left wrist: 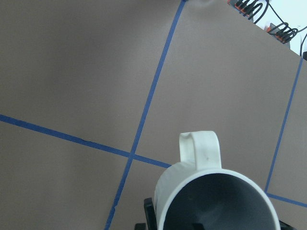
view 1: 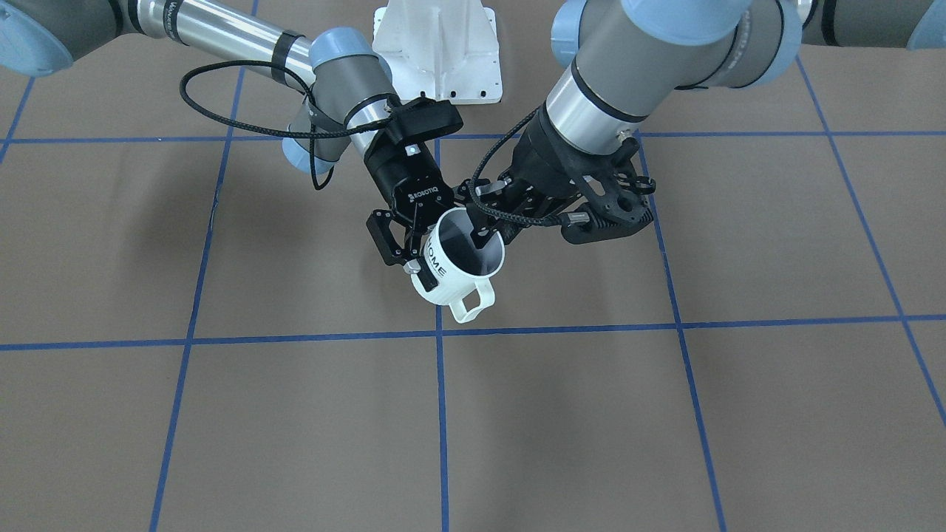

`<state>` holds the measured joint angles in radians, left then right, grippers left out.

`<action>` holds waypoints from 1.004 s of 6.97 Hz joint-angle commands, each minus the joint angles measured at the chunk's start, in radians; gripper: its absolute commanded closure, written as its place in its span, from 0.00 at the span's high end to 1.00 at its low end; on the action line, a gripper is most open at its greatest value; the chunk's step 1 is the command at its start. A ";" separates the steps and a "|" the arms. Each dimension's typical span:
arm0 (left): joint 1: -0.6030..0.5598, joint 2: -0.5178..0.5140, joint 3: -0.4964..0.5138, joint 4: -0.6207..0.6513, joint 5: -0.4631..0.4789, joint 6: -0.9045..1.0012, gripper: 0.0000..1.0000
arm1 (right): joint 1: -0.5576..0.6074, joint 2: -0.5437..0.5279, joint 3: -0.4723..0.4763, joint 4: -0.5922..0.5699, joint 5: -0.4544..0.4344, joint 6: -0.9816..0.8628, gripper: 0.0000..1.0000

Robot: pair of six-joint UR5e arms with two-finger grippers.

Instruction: Left arm hands cup to right arm to dump lemon

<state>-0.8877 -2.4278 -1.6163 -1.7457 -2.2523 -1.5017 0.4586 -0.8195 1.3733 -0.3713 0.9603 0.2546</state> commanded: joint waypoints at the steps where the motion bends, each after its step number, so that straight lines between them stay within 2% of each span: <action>1: 0.003 -0.001 0.000 0.000 0.006 0.000 0.38 | 0.000 -0.003 0.010 0.000 0.002 0.000 0.51; 5: 0.003 -0.001 0.000 0.000 0.007 0.002 0.31 | 0.000 -0.009 0.018 -0.001 0.002 -0.006 0.54; 6: 0.003 0.001 0.000 0.000 0.007 0.003 0.19 | 0.000 -0.006 0.018 -0.001 -0.001 -0.008 0.83; 7: 0.003 0.001 0.000 0.000 0.007 0.003 0.00 | 0.000 -0.007 0.018 -0.001 -0.002 -0.008 0.99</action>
<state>-0.8851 -2.4273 -1.6168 -1.7457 -2.2458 -1.4992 0.4587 -0.8264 1.3913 -0.3728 0.9598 0.2477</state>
